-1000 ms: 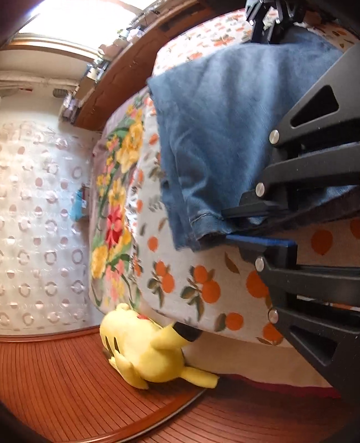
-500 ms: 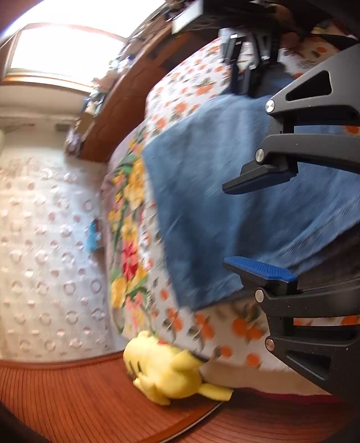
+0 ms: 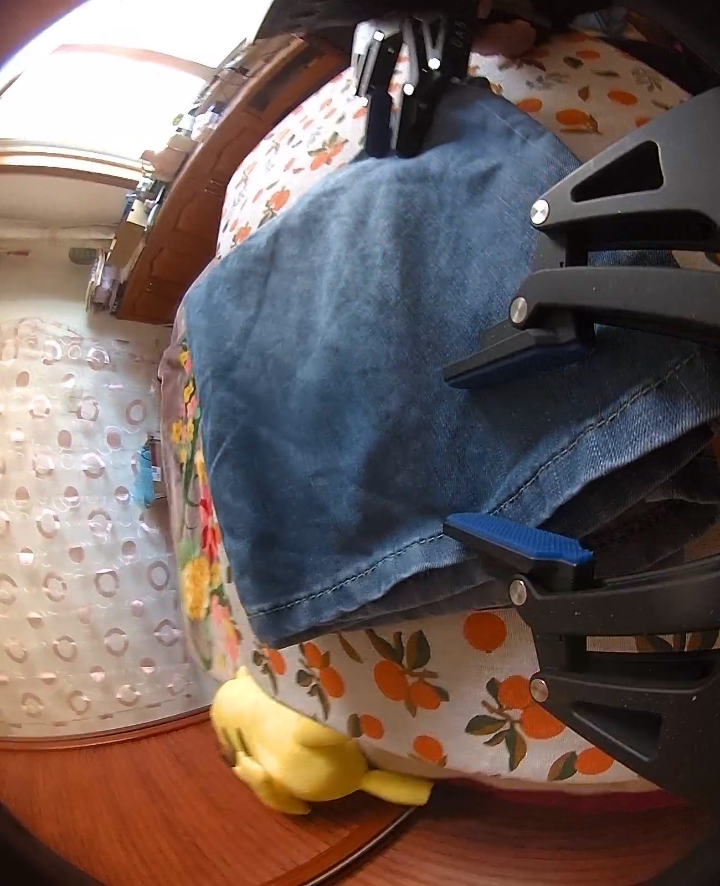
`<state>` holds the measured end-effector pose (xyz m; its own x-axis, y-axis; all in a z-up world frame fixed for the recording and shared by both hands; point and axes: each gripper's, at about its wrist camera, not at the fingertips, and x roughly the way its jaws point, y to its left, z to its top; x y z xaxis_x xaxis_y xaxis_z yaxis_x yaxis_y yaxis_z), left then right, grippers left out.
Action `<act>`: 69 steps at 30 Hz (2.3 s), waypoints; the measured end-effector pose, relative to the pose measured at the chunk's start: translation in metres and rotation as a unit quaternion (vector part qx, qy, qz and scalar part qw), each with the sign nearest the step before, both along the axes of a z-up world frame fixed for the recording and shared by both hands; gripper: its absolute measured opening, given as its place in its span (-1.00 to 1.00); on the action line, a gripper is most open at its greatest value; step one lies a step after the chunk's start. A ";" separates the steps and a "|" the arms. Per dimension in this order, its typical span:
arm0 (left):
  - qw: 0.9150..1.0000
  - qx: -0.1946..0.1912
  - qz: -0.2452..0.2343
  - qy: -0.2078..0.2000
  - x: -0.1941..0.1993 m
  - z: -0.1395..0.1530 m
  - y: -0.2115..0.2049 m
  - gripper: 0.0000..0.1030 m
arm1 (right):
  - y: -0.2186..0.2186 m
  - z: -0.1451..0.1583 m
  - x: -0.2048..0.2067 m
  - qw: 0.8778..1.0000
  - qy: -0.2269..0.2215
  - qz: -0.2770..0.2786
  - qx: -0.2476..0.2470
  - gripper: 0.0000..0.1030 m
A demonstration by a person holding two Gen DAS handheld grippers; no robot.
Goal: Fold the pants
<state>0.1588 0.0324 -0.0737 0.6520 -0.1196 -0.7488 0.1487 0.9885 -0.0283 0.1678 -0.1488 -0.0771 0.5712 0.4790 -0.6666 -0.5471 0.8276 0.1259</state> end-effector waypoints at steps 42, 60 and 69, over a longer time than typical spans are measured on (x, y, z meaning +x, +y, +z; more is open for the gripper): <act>1.000 -0.001 0.003 -0.022 -0.003 -0.004 0.002 -0.07 | -0.069 0.012 -0.036 0.993 0.051 -0.084 0.072 -0.02; 0.999 0.028 -0.012 -0.038 0.000 0.042 -0.010 -0.08 | -0.047 0.001 -0.037 0.997 0.056 -0.045 0.040 -0.74; 0.995 0.013 -0.098 -0.016 0.072 0.082 -0.076 -0.08 | -0.056 0.003 -0.039 0.996 0.051 -0.041 0.068 -0.84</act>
<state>0.2307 -0.0435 0.0085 0.6409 -0.2276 -0.7331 0.3396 0.9405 0.0049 0.1289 -0.2045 -0.0740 0.5444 0.5228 -0.6560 -0.4563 0.8408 0.2914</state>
